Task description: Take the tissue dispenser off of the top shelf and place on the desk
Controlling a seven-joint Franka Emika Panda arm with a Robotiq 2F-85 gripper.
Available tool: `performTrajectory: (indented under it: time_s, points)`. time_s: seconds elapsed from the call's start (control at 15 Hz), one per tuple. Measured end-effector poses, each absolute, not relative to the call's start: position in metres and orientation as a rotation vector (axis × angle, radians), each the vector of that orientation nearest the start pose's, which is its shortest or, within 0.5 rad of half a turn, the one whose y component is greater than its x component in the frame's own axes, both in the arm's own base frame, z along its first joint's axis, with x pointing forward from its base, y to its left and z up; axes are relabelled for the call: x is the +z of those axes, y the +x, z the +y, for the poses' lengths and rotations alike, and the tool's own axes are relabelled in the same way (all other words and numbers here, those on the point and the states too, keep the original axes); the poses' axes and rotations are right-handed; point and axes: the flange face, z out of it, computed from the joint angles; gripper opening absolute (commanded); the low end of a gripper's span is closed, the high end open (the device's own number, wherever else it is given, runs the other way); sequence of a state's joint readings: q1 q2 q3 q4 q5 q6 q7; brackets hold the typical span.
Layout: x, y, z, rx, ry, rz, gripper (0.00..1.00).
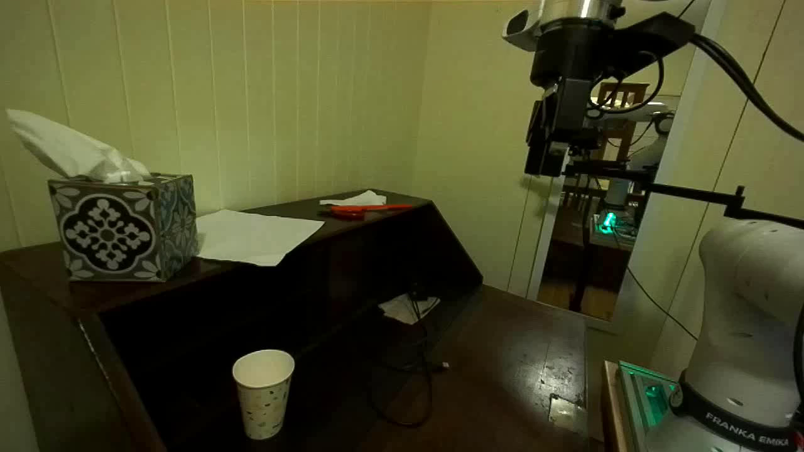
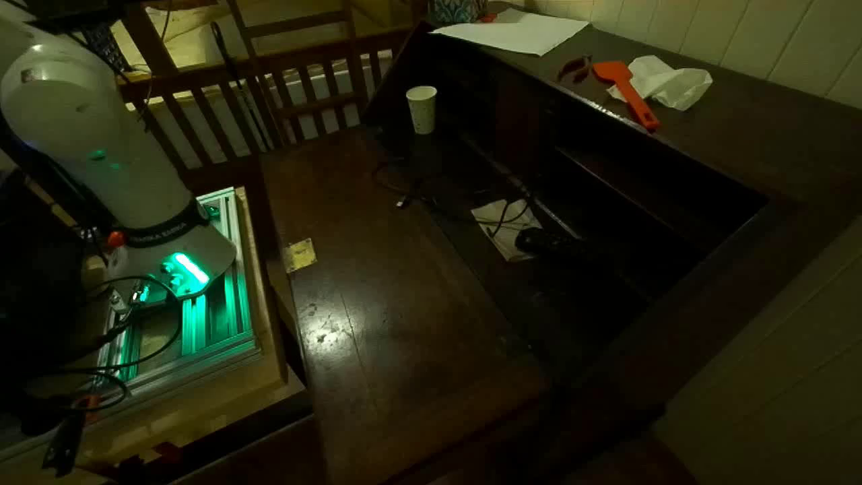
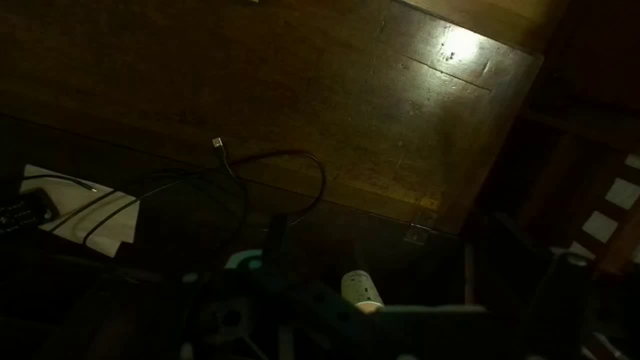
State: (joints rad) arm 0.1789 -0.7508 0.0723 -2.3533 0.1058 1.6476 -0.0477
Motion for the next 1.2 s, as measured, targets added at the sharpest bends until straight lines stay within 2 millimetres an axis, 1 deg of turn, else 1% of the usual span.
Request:
performTrajectory:
  time_s: [0.4, 0.53, 0.6, 0.73, 1.0, 1.13, 1.2]
  points:
    - [0.587, 0.31, 0.097, -0.06, -3.052, -0.421, 1.0]
    - [0.586, 0.313, 0.098, -0.064, -3.07, -0.35, 1.0]
    - [0.586, 0.319, 0.102, -0.081, -3.071, -0.321, 1.0]
    - [0.589, 0.337, 0.122, -0.132, -3.075, -0.246, 1.0]
    - [0.605, 0.389, 0.184, -0.237, -3.078, 0.017, 1.0]
    - [0.614, 0.418, 0.205, -0.277, -3.086, 0.184, 1.0]
    - [0.616, 0.434, 0.21, -0.288, -3.085, 0.27, 1.0]
